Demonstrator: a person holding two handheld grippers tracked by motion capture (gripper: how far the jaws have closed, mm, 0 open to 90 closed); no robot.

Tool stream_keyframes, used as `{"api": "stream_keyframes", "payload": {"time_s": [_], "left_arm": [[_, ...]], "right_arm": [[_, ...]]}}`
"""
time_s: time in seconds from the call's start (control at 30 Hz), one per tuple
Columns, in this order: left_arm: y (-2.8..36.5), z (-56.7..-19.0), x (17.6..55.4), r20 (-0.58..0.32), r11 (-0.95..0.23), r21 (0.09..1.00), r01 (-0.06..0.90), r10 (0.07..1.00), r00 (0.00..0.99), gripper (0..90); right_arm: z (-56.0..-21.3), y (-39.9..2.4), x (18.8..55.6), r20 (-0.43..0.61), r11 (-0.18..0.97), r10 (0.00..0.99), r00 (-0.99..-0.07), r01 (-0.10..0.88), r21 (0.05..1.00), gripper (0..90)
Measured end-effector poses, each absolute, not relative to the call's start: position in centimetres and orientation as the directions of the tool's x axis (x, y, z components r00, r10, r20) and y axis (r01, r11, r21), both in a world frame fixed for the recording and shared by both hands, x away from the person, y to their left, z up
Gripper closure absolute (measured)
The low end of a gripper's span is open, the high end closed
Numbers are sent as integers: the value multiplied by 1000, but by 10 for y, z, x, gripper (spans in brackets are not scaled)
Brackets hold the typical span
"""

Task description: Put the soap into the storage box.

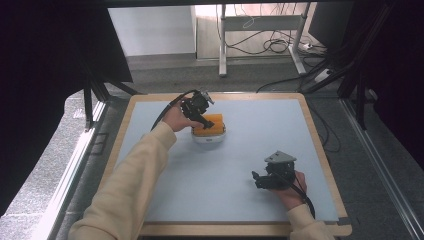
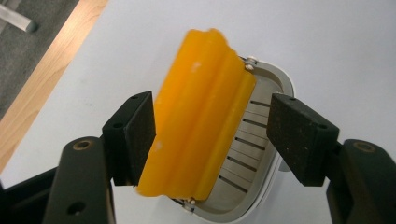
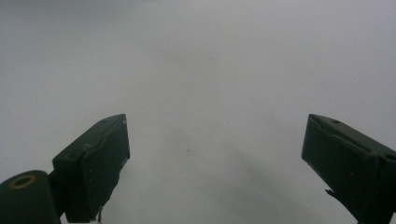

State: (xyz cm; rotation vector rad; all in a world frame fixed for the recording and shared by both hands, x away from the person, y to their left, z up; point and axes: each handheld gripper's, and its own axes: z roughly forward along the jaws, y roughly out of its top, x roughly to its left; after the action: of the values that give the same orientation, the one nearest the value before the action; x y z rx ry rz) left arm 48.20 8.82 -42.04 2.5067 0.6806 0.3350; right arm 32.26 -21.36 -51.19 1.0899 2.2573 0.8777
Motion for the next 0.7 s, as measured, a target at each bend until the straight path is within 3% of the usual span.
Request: {"api": "stream_keyframes", "payload": {"time_s": [0.43, 0.7], "left_arm": [[132, -421, 427, 16, -600, 639, 482, 636, 771, 252], [156, -435, 383, -42, -545, 664, 512, 657, 753, 239]], "right_arm": [[-510, -211, 321, -150, 484, 805, -574, 489, 725, 80], [-509, -209, 319, -153, 487, 802, -577, 484, 727, 80]]}}
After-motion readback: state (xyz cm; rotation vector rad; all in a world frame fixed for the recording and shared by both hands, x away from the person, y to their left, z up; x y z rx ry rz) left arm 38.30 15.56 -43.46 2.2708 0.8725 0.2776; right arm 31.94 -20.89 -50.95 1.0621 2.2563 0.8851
